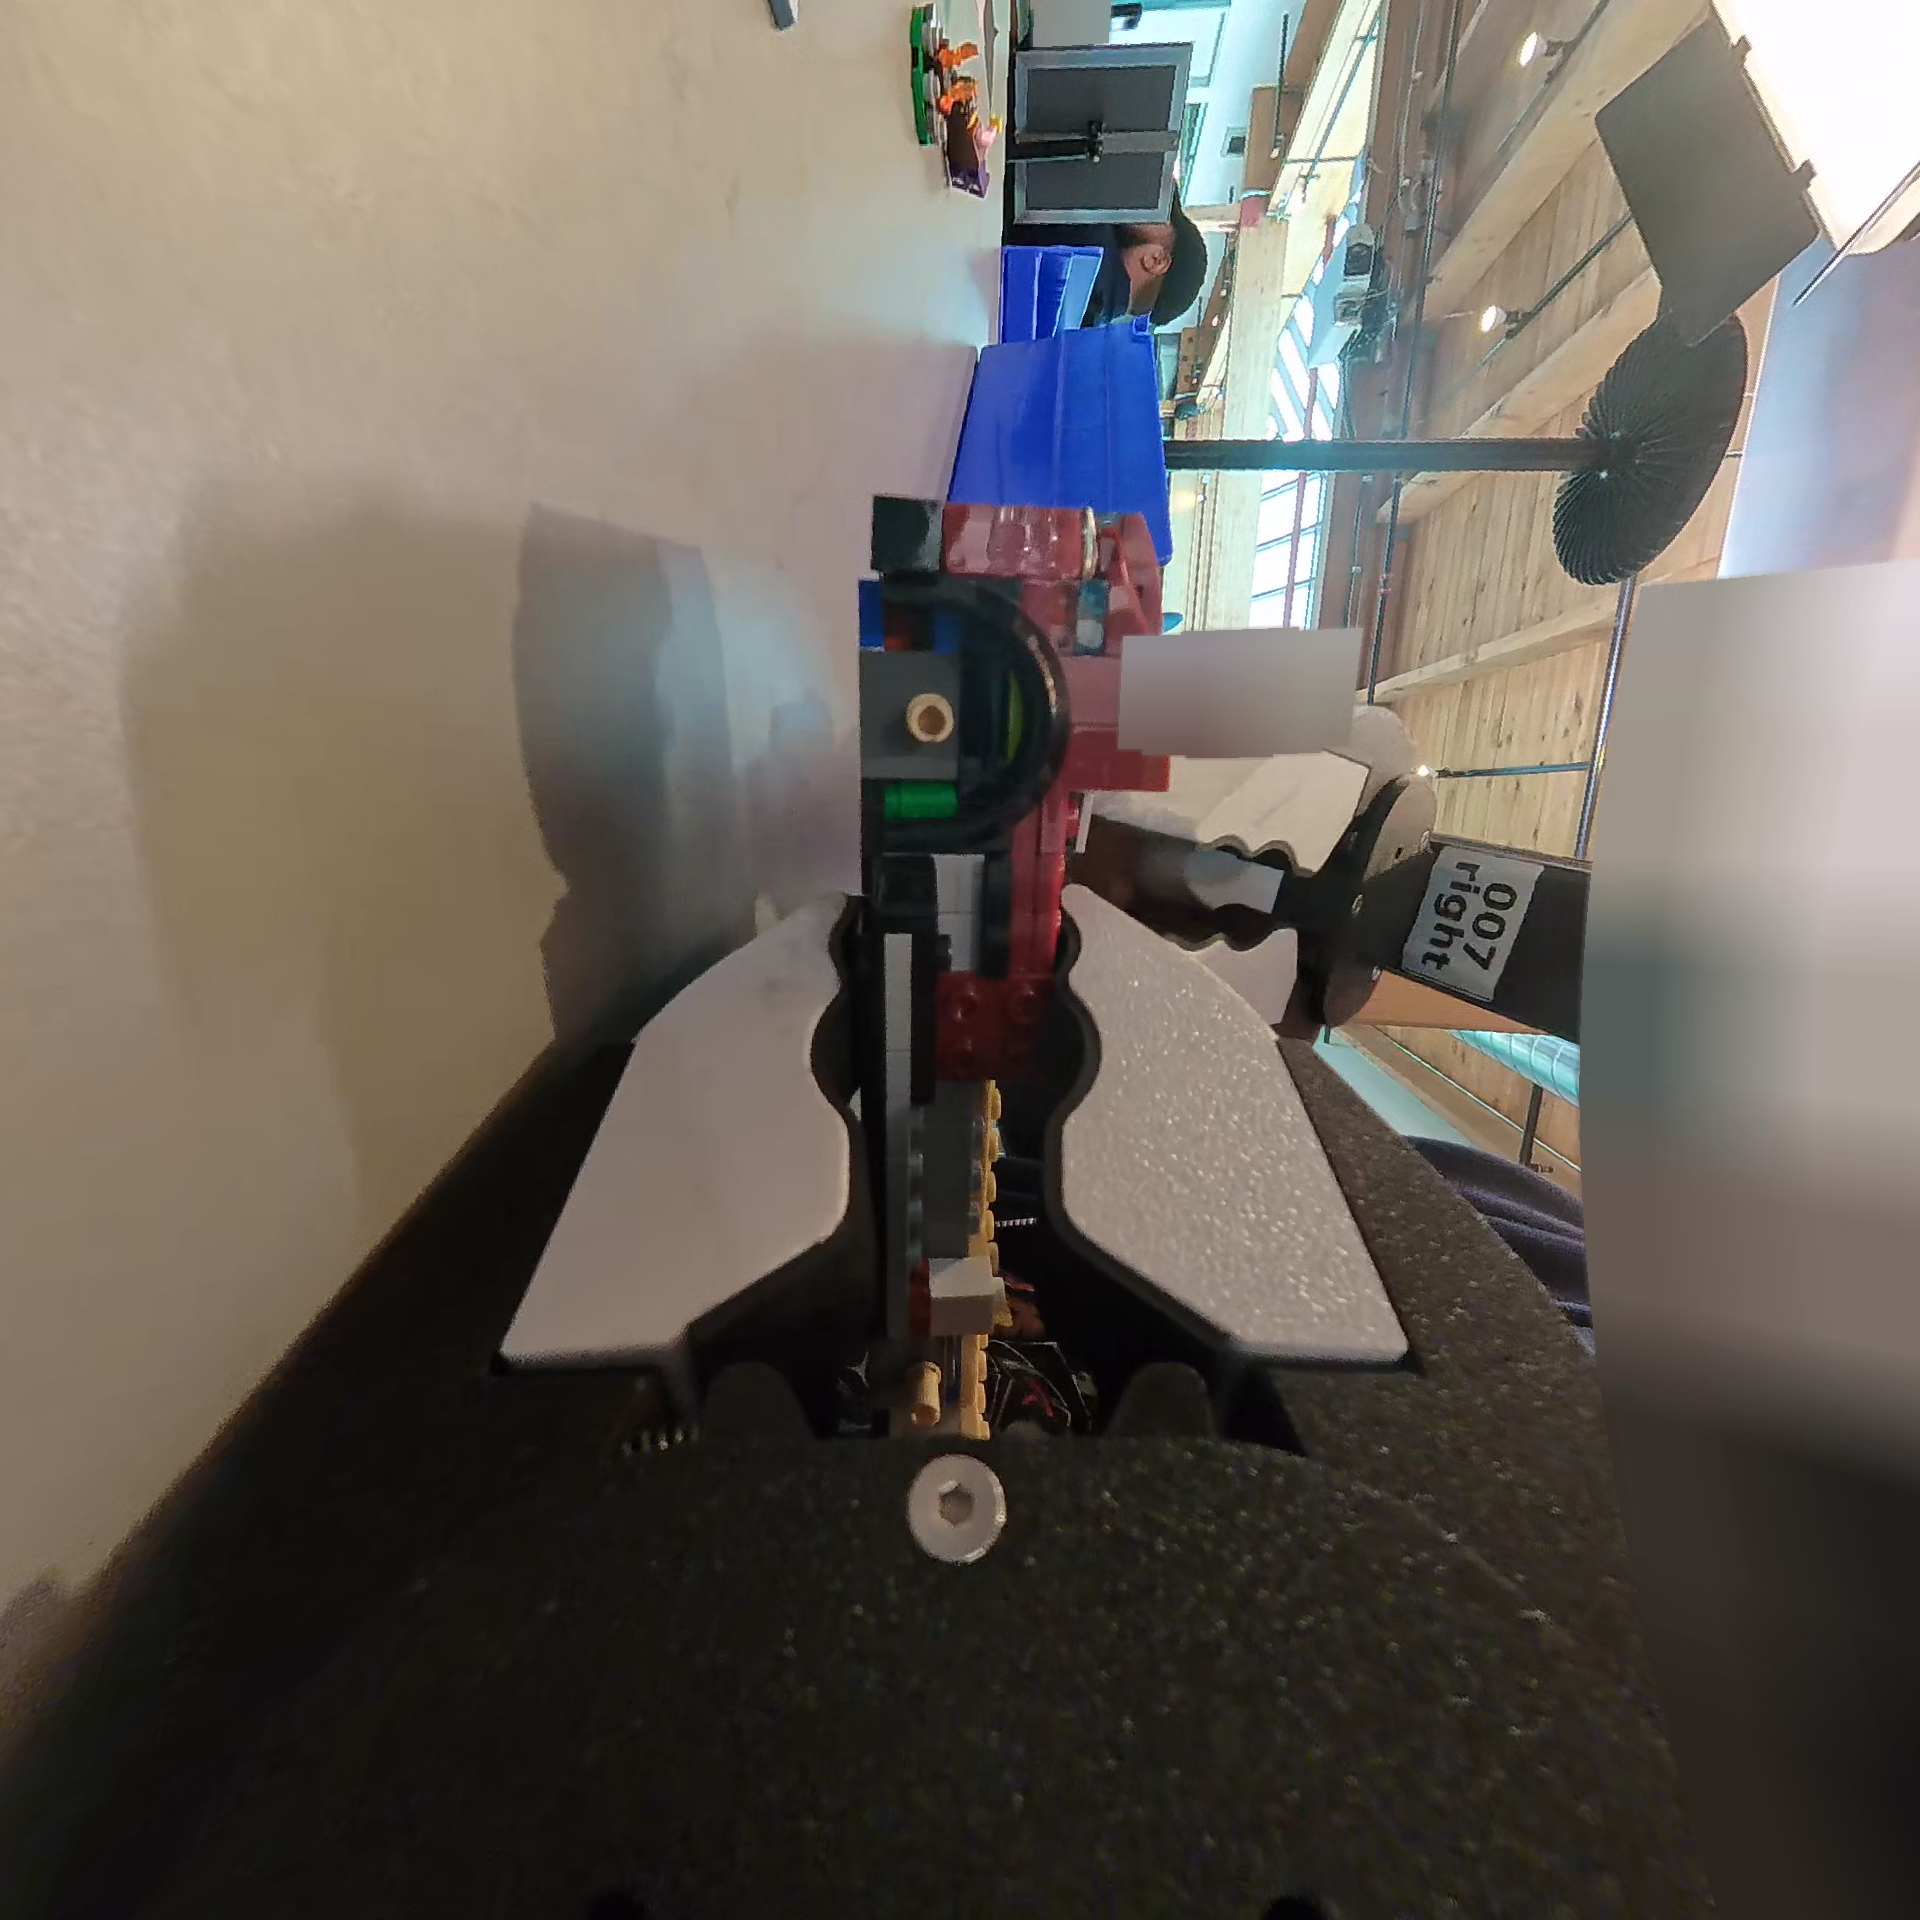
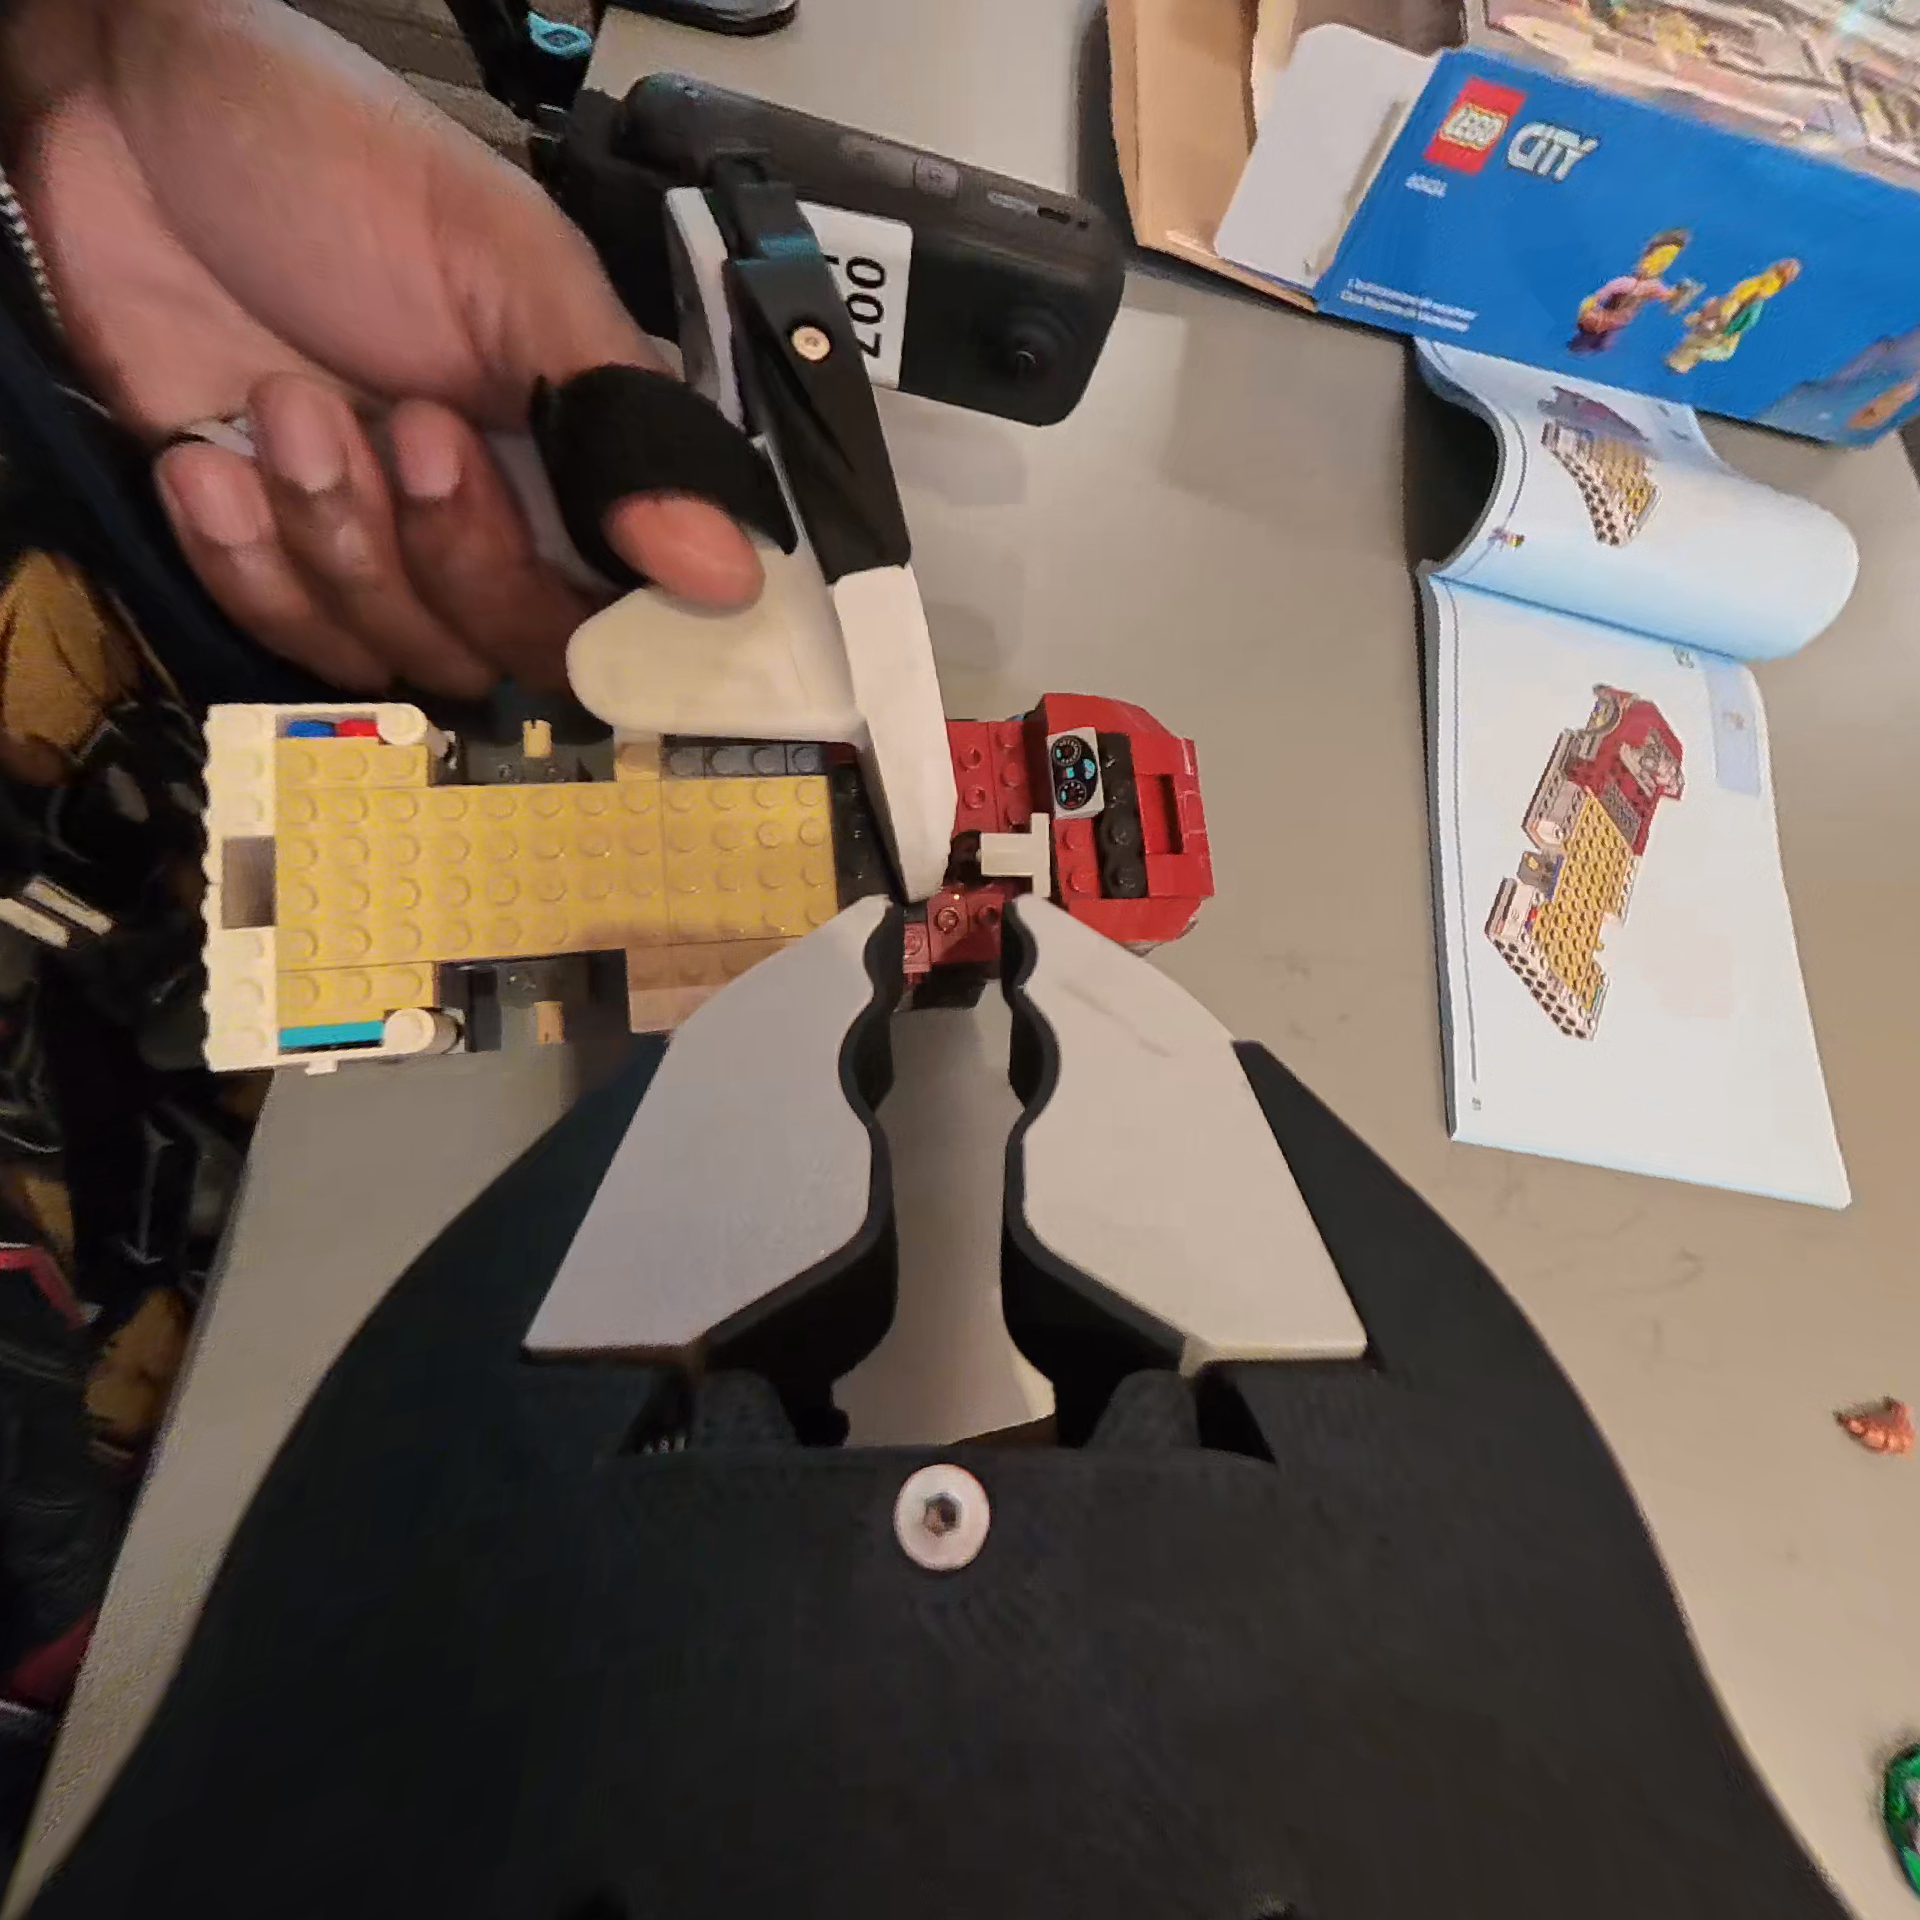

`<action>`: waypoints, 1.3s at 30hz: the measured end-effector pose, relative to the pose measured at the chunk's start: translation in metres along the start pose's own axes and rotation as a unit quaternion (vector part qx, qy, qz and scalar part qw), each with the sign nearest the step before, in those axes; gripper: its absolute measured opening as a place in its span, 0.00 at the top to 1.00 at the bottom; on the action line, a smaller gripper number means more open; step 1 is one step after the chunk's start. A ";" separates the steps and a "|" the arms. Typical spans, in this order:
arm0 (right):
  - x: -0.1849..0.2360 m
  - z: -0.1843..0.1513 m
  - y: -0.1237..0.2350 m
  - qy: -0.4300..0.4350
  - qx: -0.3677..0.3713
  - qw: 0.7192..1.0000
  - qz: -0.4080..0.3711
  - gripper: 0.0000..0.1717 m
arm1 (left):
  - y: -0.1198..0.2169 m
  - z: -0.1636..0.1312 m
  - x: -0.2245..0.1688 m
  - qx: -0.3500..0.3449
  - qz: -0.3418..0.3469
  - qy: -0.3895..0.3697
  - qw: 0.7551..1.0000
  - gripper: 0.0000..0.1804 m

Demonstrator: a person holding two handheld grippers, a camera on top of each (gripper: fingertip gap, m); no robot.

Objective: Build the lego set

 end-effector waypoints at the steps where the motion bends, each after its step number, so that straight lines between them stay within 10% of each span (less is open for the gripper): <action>1: -0.001 0.001 0.000 0.006 -0.003 1.000 0.002 0.90 | 0.000 0.000 0.000 0.002 0.000 0.000 1.000 0.82; 18: -0.003 0.002 -0.006 0.194 -0.015 0.981 -0.003 0.93 | 0.002 -0.007 0.001 0.032 -0.008 0.005 0.999 0.82; 39: 0.002 -0.006 -0.001 0.199 -0.042 0.979 -0.008 0.97 | -0.001 -0.007 0.000 0.027 -0.015 0.011 0.999 0.82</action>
Point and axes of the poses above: each gripper's, where its closed fingertips meet, y back along the fingers, z out of its top, x = y × z across the jaws, the point moved 5 cm from there along y, back along the fingers, and after that the axes turned 2 degrees about -x, right-handed, at the moved point
